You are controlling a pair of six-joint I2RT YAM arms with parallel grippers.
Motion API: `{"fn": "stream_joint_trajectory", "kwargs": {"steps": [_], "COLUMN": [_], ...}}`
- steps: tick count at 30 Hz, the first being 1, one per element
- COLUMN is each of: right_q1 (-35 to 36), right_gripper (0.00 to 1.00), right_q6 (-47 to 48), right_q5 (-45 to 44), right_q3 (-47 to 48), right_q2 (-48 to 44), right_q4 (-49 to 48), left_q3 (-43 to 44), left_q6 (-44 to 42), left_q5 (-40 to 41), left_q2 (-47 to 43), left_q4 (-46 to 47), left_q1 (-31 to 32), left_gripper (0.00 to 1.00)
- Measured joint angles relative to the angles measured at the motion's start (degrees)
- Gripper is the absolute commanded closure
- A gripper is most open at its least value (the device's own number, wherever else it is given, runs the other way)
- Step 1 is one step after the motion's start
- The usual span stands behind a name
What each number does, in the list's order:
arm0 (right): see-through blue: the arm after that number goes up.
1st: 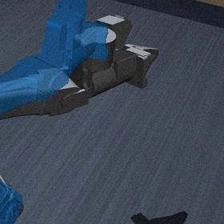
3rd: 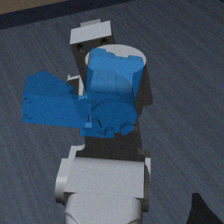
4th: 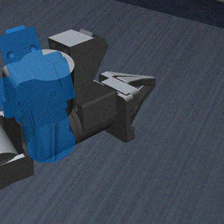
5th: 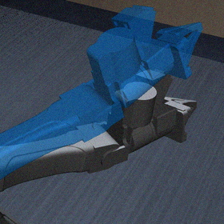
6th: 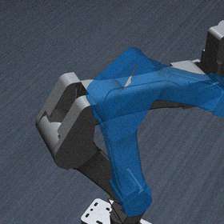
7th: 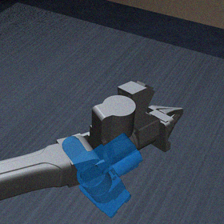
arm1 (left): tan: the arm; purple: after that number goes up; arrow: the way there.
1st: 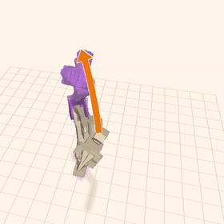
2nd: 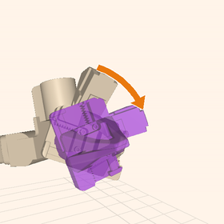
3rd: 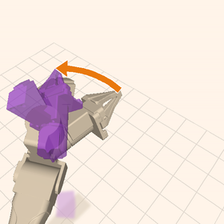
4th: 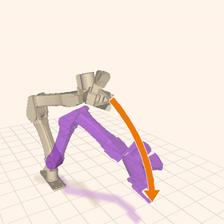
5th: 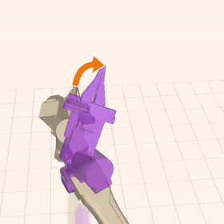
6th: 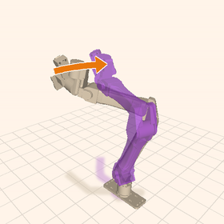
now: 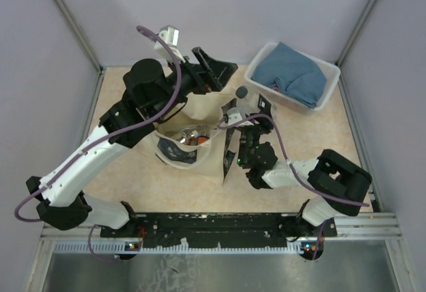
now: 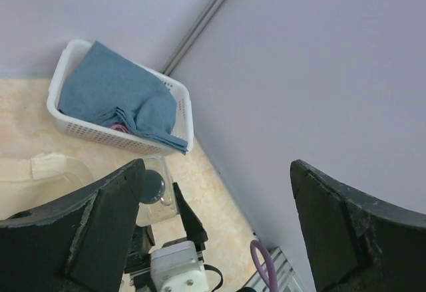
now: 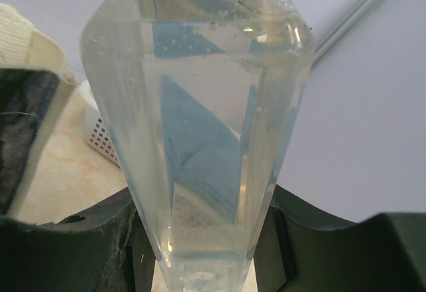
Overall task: Take the personal care products out of the canvas bag
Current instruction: Place the care product at the center of the board.
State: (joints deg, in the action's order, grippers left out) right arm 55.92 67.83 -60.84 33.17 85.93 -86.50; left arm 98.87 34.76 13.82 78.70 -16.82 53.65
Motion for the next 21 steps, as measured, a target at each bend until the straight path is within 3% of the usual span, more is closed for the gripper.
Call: {"fn": "stream_joint_trajectory", "kwargs": {"steps": [6, 13, 21], "right_q1": [-5.16, -18.03, -29.77], "right_gripper": [1.0, 1.0, 1.0], "right_q6": [-10.6, -35.6, -55.39], "right_q5": [0.33, 6.34, 21.44], "right_q3": [-6.21, -13.38, -18.67], "right_q2": [-5.46, -16.5, -11.58], "right_q4": [1.51, 15.54, 21.53], "left_q3": [-2.21, -7.72, -12.31], "left_q6": [-1.51, -2.99, -3.17], "left_q5": [2.97, 5.53, 6.73], "left_q2": [-2.82, -7.98, -12.44], "left_q4": [1.53, 1.99, 3.69], "left_q1": [-0.02, -0.02, -0.02], "left_gripper": [0.04, 0.04, 0.04]}}
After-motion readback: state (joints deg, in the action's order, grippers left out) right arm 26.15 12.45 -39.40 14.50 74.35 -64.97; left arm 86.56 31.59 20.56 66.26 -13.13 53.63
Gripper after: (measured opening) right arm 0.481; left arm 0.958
